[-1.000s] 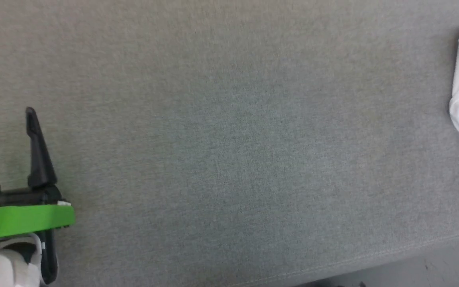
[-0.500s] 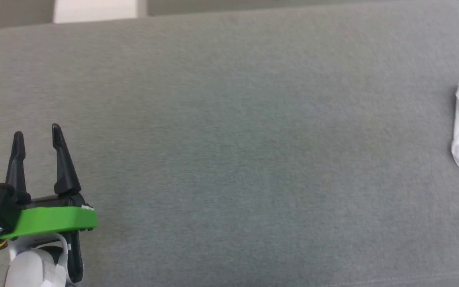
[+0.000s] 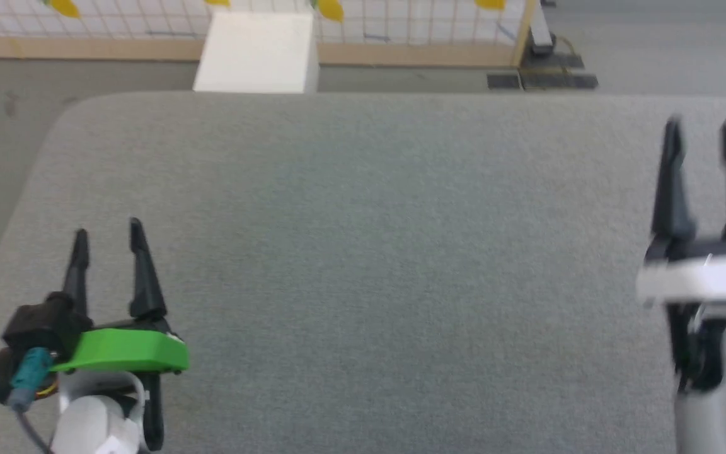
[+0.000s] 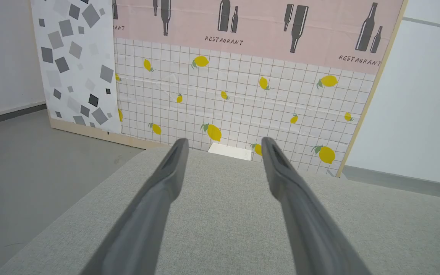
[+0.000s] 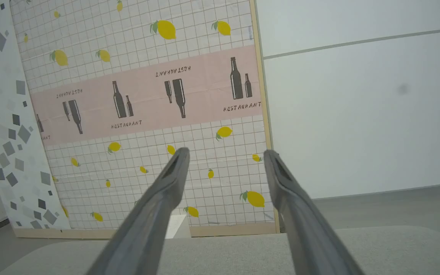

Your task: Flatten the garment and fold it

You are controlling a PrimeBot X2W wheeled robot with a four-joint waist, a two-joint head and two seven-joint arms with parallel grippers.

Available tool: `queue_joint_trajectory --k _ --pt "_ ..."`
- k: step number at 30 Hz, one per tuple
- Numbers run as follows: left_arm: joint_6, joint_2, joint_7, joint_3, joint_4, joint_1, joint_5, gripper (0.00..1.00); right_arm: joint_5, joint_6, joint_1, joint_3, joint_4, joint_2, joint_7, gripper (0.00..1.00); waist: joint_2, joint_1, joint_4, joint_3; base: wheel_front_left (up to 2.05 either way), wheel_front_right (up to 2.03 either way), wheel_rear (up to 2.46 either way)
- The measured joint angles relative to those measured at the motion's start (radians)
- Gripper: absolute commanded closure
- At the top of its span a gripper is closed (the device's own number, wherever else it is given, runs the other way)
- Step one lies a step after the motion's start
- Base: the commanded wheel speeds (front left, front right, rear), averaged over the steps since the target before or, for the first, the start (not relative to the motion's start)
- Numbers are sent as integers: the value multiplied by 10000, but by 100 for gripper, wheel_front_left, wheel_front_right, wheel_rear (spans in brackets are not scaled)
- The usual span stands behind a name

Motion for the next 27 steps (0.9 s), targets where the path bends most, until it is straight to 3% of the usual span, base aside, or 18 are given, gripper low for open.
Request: queue_joint_trajectory --k 5,12,27 --pt "0 -2 -13 -476 857 -14 466 0 2 0 1432 290 477 15 -395 0 0 0 188 -449 0 0 0" --pt "-144 -90 -109 -1068 1820 -12 535 0 -201 -2 2243 416 1032 13 -504 0 0 0 69 -628 0 0 0" --pt "-343 -387 -322 -1459 2984 30 385 0 -349 0 2580 792 1906 13 -562 0 0 0 -97 -575 0 0 0"
